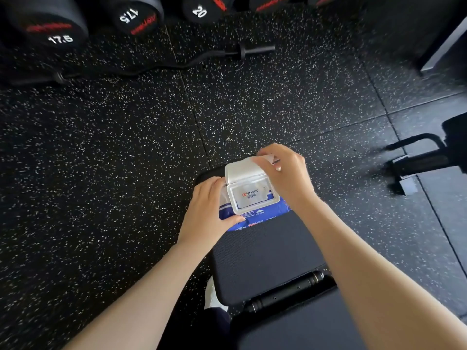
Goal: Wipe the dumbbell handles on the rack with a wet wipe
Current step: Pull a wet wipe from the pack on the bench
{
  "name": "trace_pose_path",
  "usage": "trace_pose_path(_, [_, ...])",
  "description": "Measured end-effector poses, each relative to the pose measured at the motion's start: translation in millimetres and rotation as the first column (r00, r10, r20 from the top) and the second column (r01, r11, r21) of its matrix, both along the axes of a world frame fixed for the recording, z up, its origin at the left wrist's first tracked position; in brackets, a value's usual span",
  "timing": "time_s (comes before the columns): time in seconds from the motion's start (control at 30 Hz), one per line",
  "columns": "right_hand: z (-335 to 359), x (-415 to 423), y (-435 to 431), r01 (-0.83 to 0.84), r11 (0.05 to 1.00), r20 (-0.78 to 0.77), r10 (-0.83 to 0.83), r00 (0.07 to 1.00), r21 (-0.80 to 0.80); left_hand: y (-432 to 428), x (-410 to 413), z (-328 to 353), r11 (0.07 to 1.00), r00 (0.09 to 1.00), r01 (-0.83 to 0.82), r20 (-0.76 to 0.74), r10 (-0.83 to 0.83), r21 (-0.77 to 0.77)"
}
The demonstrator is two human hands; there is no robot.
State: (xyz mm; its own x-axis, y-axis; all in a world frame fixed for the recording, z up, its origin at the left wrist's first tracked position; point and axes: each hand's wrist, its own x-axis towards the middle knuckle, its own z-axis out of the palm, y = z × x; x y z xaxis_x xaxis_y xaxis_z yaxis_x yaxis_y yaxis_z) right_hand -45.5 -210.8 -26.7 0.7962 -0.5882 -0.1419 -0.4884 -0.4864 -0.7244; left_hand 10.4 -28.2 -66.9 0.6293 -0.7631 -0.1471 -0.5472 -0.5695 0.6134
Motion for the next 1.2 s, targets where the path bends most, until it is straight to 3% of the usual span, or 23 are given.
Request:
trace_pose_path(0.23, [-25,12,-3,0.094,0.995,-0.057,-0.096,0.994,-0.029,2,-3,-1,0.996,0.994,-0.065,-0.091,0.060,-0.059])
trace_pose_path(0.47, [-28,16,-2,0.063,0.996,-0.111,-0.069,0.991,-0.060,3,-1,-3,0.999,1.000,-0.017,-0.024,0.016,-0.032])
trace_pose_path(0.6, [-17,4,6,0.104,0.993,-0.024,-0.105,0.994,-0.050,3,-1,-2,1.000,1.000,0.011,0.017,-0.011,-0.013])
trace_pose_path(0.7, [-8,-20,20,0.242,0.963,0.044,-0.238,0.970,-0.121,3,0,-1,0.999,0.999,0.038,0.036,-0.038,0.006])
trace_pose_path(0.83, [-13,-50,47,0.343,0.932,-0.042,-0.349,0.936,-0.116,3,0,1,1.000,1.000,0.024,0.016,-0.024,0.002])
trace_pose_path(1.07, [-24,-44,59,0.395,0.917,-0.151,-0.399,0.904,-0.057,4,1,-1,1.000,1.000,0.019,0.008,-0.019,0.016])
trace_pose_path(1.2, [-12,-33,64,0.413,0.908,-0.107,-0.419,0.901,-0.074,3,1,-4,1.000,1.000,0.005,-0.022,-0.005,0.022])
